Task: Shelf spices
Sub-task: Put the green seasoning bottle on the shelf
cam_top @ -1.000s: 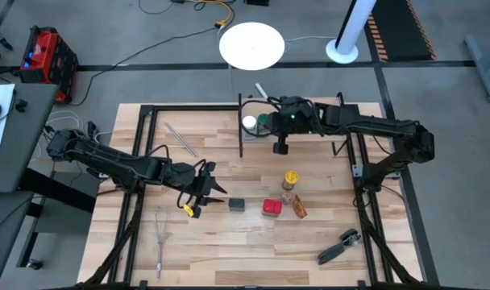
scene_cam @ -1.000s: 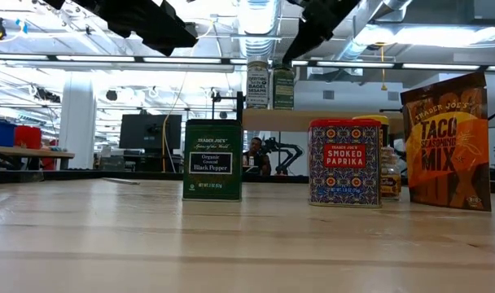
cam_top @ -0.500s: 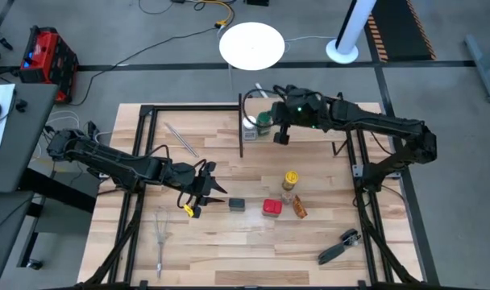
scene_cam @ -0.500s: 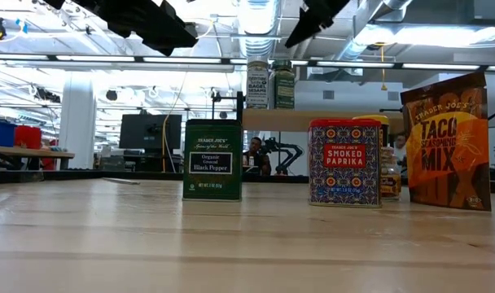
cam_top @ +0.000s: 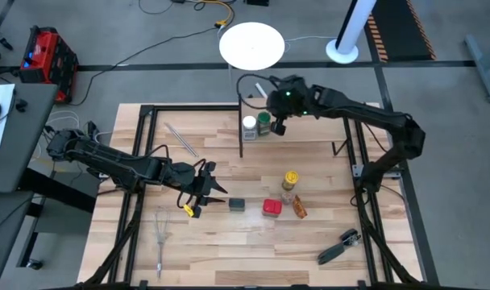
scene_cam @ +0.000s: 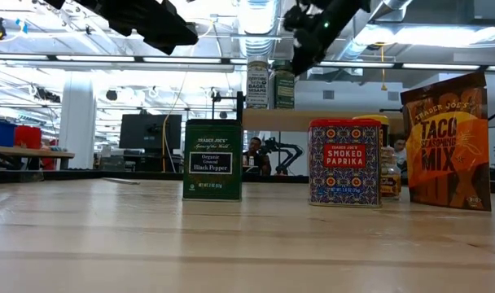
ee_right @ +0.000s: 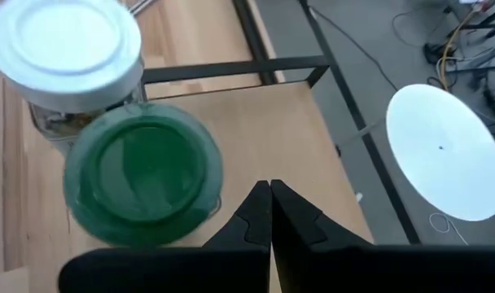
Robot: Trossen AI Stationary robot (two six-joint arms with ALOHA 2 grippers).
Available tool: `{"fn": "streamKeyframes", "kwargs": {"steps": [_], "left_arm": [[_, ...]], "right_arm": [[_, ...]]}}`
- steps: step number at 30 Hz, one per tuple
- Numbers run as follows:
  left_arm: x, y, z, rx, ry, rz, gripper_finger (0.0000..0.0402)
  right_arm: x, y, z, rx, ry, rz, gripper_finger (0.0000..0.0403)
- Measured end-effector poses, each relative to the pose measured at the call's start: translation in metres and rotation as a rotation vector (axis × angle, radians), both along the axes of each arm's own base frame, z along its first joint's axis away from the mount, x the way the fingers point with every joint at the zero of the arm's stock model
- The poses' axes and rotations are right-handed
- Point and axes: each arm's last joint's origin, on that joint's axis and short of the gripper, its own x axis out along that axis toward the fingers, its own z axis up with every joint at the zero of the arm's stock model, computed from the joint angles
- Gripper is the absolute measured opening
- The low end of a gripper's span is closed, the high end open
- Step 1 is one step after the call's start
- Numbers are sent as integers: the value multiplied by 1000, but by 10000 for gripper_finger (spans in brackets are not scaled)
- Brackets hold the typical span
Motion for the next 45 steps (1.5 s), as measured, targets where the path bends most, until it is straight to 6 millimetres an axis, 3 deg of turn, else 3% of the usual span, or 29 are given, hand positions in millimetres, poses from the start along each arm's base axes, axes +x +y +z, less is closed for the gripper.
{"fn": "streamKeyframes", "kwargs": {"steps": [5, 20, 28, 34, 41, 45], "left_arm": [[0, 0, 0, 0, 1, 0, 123], [0, 0, 0, 0, 1, -2, 123], [0, 0, 0, -2, 2, -2, 123], [0, 0, 0, -2, 1, -4, 123], [0, 0, 0, -6, 0, -4, 123], [0, 0, 0, -16, 2, 0, 123]], "right_arm": [[7, 4, -8, 18, 30, 22, 5], [6, 17, -4, 27, 33, 24, 5], [-1, 15, 10, -125, 31, -91, 5], [0, 36, 31, -163, -73, -28, 5], [11, 60, 28, -128, -82, 72, 5], [11, 61, 27, -111, -87, 61, 5]]}}
